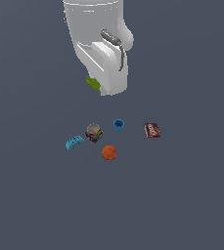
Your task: Pick up a designated object from a clutter of objects.
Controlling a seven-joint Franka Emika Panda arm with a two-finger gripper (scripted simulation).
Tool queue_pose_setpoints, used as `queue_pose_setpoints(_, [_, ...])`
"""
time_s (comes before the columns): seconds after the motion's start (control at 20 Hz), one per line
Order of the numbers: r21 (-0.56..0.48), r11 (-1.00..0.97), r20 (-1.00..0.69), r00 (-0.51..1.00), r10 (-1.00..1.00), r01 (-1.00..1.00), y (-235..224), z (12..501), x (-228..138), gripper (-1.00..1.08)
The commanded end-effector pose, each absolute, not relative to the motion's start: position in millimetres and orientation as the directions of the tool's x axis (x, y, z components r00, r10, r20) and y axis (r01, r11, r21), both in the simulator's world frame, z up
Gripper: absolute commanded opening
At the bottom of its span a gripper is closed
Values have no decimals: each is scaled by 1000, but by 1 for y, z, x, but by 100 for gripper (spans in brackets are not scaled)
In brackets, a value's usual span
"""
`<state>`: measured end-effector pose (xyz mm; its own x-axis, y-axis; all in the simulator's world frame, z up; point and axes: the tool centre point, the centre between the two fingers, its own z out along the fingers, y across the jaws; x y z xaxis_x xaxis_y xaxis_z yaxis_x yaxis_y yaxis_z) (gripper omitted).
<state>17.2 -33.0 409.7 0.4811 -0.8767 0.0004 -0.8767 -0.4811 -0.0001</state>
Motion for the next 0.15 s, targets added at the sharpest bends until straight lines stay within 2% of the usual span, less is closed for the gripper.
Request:
queue_pose_setpoints(0.0, [0, -481, 0, 481, -877, -877, -33, 413, 19, -100])
queue_pose_setpoints(0.1, [0, -481, 0, 481, -877, -877, -33, 413, 19, -100])
